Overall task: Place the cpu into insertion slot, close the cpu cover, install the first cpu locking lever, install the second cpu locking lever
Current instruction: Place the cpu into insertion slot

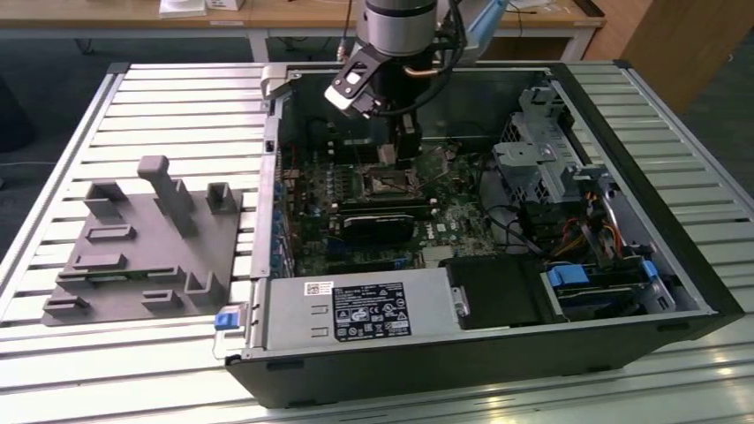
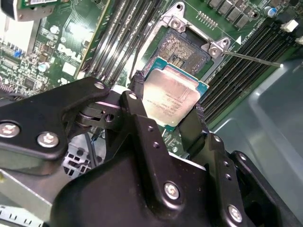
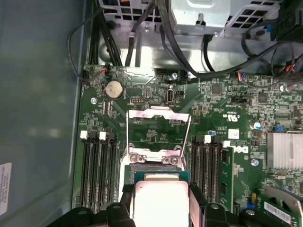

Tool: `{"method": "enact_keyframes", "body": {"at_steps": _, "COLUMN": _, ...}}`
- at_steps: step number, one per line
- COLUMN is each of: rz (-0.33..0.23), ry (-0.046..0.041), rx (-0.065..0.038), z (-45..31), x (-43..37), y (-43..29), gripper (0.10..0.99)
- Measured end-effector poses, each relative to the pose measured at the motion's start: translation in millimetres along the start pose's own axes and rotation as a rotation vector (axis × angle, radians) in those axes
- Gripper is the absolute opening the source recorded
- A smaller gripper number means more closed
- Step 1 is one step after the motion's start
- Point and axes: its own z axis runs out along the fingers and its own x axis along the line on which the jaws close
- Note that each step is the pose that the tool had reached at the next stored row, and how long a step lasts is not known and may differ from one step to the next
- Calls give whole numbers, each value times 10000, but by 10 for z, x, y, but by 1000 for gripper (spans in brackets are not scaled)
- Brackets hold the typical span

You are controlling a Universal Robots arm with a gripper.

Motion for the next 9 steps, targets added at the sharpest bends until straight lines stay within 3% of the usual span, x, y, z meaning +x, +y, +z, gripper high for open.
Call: {"method": "enact_keyframes", "body": {"at_steps": 9, "rz": -1, "ry": -4, "rx": -2, "z": 90, "x": 6, "y": -14, "gripper": 541}}
